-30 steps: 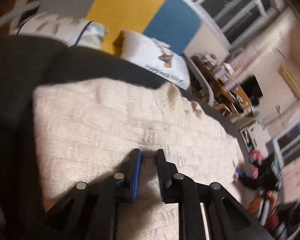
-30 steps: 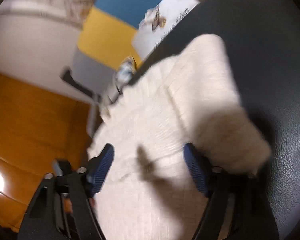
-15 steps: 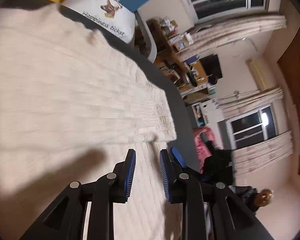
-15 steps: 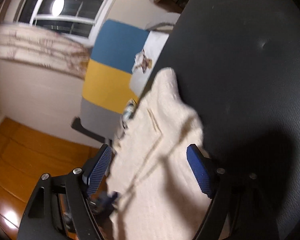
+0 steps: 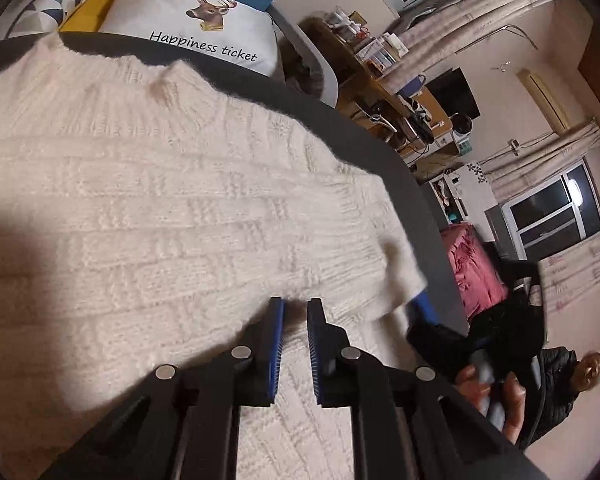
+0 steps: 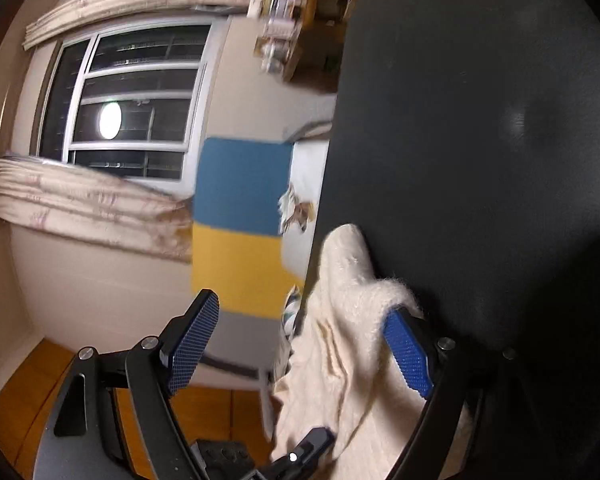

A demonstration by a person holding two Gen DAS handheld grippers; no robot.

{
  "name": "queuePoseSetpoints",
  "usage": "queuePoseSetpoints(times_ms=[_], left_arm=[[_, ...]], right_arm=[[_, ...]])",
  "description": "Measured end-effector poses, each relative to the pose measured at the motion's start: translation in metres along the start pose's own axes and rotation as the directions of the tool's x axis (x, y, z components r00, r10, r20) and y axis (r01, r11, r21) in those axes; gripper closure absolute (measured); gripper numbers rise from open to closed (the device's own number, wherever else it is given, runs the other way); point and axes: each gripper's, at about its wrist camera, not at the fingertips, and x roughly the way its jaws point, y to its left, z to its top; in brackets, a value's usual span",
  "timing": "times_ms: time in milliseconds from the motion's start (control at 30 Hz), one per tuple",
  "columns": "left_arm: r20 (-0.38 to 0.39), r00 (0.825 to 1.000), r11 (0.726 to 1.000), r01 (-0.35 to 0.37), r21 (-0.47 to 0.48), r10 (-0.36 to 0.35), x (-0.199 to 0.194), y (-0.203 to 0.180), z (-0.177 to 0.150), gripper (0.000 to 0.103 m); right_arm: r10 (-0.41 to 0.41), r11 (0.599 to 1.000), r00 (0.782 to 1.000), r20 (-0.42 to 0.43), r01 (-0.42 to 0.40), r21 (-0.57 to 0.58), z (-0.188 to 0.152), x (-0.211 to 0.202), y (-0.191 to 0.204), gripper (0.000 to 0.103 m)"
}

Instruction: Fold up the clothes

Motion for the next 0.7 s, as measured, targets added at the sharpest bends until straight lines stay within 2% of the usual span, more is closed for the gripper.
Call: queuePoseSetpoints(times_ms=[67,133,200,300,400,500,567,633,700], left_arm=[[-0.006,1.0,1.0,0.005,0.03,-0.004,-0.003,-0.007,0.004,0.081],[0.011,1.0,0.989,0.01,0.144,-0.011,-0.009,-0.028,0.023,0.079],[0.005,1.0,0.958,0.023,0.285,-0.025,-0.007,-0.054,0.052,0.078],[-0.11,0.992,0.9,0.11,0.422,-0.069,0.014,-0.078,0.098,0.076],[-0.256,0.965,0.869,0.171,0.465,-0.052,0.046,-0.08,0.131,0.076],[-0.356,0.933,0.865,0.224,0.449,-0.056,0.076,-0.072,0.149,0.075],[-0.413,0.907,0.872,0.269,0.409,-0.085,0.092,-0.063,0.156,0.075],[-0.454,0.886,0.867,0.296,0.401,-0.093,0.103,-0.059,0.157,0.075],[-0.504,0.857,0.859,0.337,0.385,-0.111,0.111,-0.058,0.158,0.075]], right_arm=[[-0.052,0.994,0.998,-0.039,0.048,-0.097,-0.003,0.008,0.009,0.019],[-0.042,0.992,0.997,-0.067,0.034,-0.123,-0.002,0.004,0.014,0.019],[-0.015,0.989,0.994,-0.108,-0.001,-0.149,-0.003,-0.001,0.018,0.019],[0.017,0.975,0.98,-0.197,-0.06,-0.214,-0.011,-0.001,0.024,0.018],[-0.026,0.941,0.959,-0.281,-0.071,-0.332,-0.023,0.005,0.029,0.018],[-0.105,0.887,0.948,-0.301,-0.047,-0.459,-0.031,0.007,0.03,0.018],[-0.126,0.874,0.947,-0.294,-0.034,-0.485,-0.032,0.01,0.028,0.018],[-0.131,0.869,0.948,-0.291,-0.032,-0.493,-0.031,0.013,0.024,0.018],[-0.124,0.866,0.948,-0.292,-0.04,-0.498,-0.032,0.016,0.022,0.018]])
